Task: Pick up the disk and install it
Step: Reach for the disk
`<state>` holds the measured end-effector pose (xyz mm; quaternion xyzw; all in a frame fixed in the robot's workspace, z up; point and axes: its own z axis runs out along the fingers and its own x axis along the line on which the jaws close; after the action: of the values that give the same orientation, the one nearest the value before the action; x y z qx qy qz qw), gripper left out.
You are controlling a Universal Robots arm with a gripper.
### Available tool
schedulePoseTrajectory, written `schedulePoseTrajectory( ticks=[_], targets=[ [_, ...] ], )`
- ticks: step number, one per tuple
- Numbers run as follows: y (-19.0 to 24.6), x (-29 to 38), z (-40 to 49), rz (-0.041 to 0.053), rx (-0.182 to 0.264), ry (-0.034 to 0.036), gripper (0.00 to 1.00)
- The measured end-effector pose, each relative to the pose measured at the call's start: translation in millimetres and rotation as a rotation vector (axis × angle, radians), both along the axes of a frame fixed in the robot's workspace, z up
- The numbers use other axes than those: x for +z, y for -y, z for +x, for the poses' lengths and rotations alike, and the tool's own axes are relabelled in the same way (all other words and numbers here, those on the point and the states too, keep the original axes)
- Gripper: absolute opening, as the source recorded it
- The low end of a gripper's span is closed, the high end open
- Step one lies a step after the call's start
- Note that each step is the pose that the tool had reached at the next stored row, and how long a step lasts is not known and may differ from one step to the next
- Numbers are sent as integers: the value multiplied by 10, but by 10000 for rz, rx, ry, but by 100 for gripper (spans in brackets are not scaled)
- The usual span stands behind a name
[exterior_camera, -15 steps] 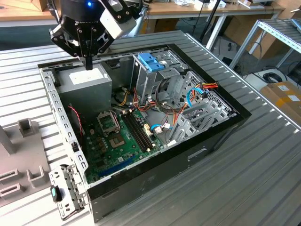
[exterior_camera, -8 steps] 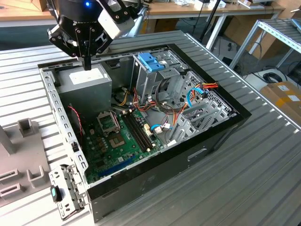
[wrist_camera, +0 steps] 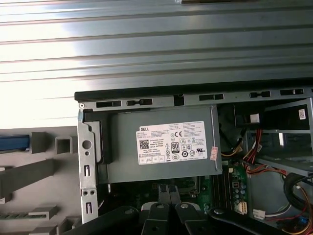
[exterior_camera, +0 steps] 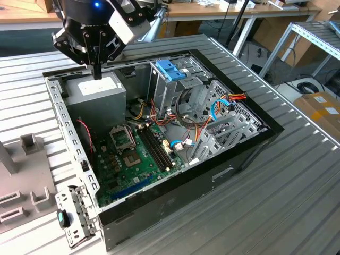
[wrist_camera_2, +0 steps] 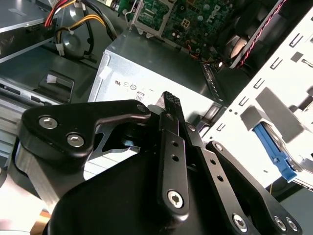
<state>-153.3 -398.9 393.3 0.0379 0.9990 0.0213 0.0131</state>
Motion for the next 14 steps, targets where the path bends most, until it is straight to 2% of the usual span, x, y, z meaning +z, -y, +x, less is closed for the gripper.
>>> schedulePoseTrajectory(
  ticks=[14],
  targets=[
    [0,0,-54,0,0,0,11]
  ],
)
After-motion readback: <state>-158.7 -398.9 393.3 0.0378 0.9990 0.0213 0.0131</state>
